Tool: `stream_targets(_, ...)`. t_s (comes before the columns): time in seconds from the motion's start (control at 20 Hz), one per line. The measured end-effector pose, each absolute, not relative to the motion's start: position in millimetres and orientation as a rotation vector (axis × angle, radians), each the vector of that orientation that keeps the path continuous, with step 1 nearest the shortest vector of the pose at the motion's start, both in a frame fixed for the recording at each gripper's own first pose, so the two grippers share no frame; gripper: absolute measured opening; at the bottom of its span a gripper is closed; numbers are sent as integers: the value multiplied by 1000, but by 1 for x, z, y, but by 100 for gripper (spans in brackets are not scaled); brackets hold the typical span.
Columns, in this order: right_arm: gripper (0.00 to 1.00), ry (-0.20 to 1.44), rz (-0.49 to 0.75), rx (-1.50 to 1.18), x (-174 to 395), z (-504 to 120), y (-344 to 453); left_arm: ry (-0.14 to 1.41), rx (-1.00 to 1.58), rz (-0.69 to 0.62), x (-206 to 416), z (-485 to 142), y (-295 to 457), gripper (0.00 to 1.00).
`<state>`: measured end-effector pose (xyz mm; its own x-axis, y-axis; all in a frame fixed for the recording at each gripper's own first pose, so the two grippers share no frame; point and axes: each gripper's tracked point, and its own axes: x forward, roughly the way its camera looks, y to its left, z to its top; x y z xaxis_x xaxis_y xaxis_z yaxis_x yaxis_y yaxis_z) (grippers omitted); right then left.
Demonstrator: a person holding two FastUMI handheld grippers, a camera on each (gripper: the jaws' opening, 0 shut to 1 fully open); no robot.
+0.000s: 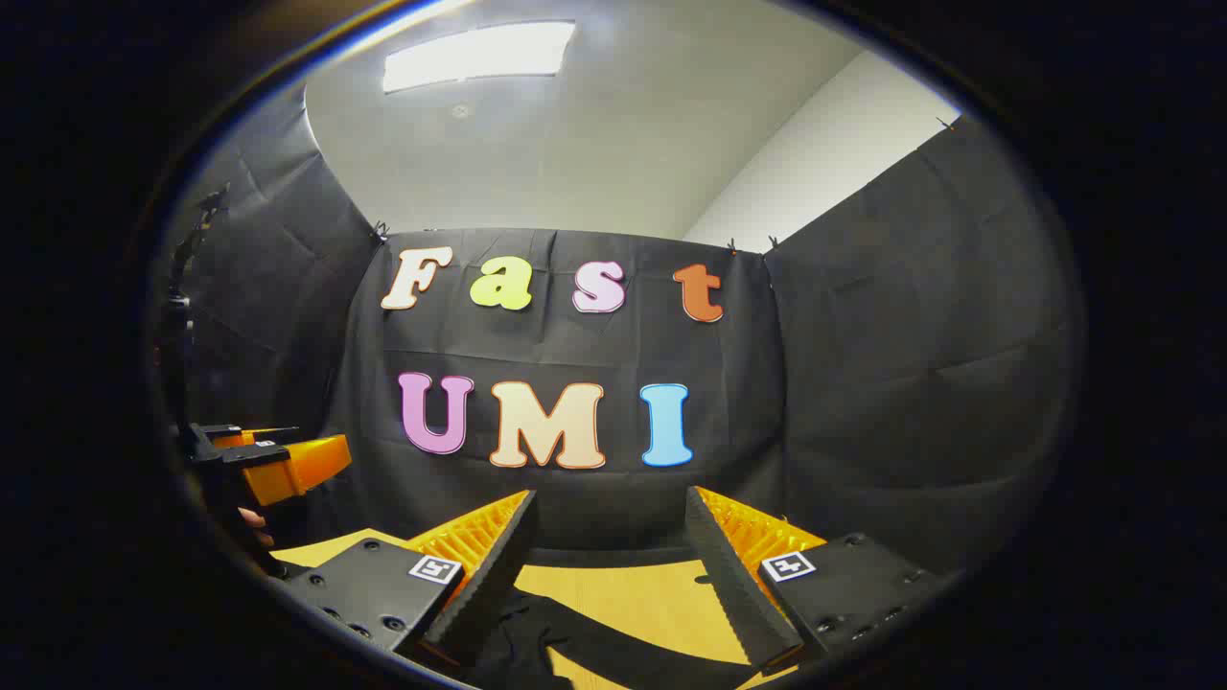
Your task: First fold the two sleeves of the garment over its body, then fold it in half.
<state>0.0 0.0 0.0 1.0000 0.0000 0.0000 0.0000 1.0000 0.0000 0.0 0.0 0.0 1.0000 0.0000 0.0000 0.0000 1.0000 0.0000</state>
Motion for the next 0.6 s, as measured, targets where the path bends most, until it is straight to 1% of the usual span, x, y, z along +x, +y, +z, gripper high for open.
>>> stream_targets(0.1, 97, 3, 11, -1, 3, -1, 6, 6, 4, 7, 1, -1, 5, 92)
stream_targets(0.25, 97, 0, 30, -19, 5, 0, 17, 6, 4, 10, 1, -1, 11, 92)
stream_targets(0.3, 99, -11, 31, -23, 4, 4, 18, 1, 7, 9, 2, 1, 13, 92)
stream_targets(0.45, 97, -27, 48, -22, 1, 9, 31, 4, 8, -11, 6, -1, 8, 92)
stream_targets(0.6, 99, -34, 42, -41, -4, 11, 33, 3, 4, -29, 6, 2, 3, 92)
